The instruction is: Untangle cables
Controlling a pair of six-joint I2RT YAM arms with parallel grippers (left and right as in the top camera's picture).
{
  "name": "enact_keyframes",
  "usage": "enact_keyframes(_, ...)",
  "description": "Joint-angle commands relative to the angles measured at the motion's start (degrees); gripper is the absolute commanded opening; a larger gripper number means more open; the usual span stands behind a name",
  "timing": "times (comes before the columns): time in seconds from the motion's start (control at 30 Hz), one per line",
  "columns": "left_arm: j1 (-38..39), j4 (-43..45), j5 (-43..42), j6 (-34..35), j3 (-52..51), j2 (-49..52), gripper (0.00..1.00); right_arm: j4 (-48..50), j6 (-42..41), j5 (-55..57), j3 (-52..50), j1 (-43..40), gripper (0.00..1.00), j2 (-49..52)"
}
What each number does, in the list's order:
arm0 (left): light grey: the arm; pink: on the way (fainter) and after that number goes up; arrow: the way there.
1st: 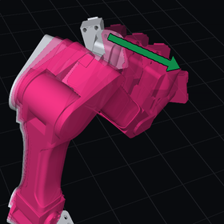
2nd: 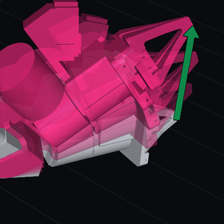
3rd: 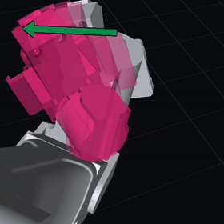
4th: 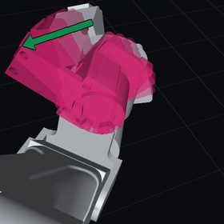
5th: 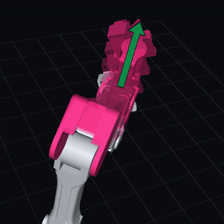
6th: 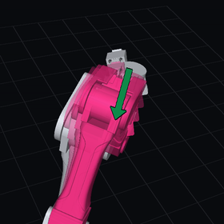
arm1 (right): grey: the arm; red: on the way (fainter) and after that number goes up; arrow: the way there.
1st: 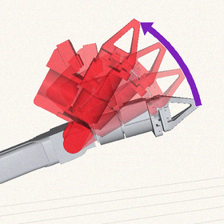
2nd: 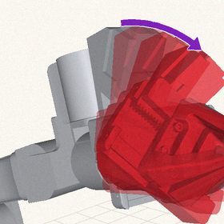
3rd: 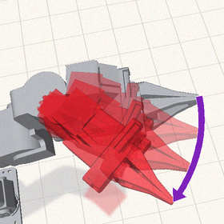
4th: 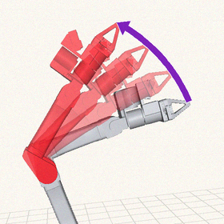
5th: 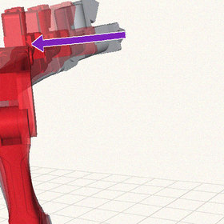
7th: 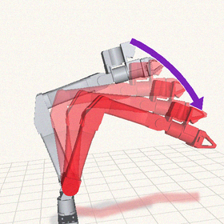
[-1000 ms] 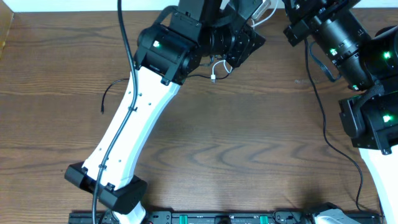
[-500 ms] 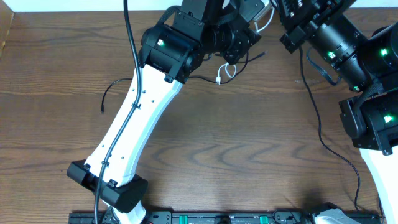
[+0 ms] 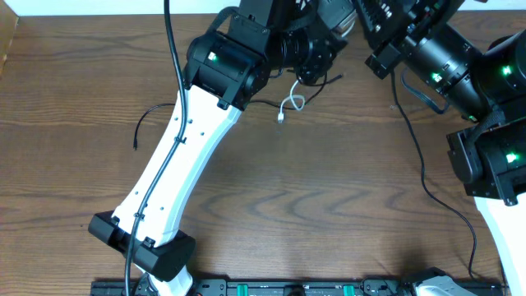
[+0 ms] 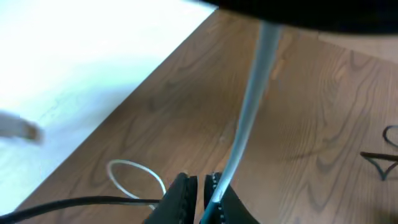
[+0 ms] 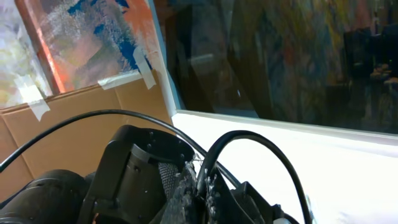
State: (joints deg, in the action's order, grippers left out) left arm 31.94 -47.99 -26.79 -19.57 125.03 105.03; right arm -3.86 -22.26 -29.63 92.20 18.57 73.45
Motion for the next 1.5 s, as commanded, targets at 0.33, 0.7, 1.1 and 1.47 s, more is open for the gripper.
enact_keyframes(0.33, -0.15, -3.56, 2.25, 2.93, -0.31, -0.98, 0.08, -1.88, 1.53, 2.25, 1.55, -4.46, 0.01, -0.68)
enact_keyframes(0.7, -0.26, -5.53, 3.96, 2.91, -0.31, -1.01, 0.08, -1.92, 1.75, 2.69, 1.55, -10.8, 0.01, -0.68)
enact_keyframes(1.1, -0.26, -5.92, 3.89, 2.95, -0.31, -4.07, 0.08, -6.16, 3.98, 2.71, 1.55, -17.22, 0.01, 0.04)
enact_keyframes(1.47, -0.26, -4.81, 4.0, 2.69, -0.31, -13.94, 0.07, -10.14, 4.7, 2.29, 1.55, -17.35, 0.01, 2.16)
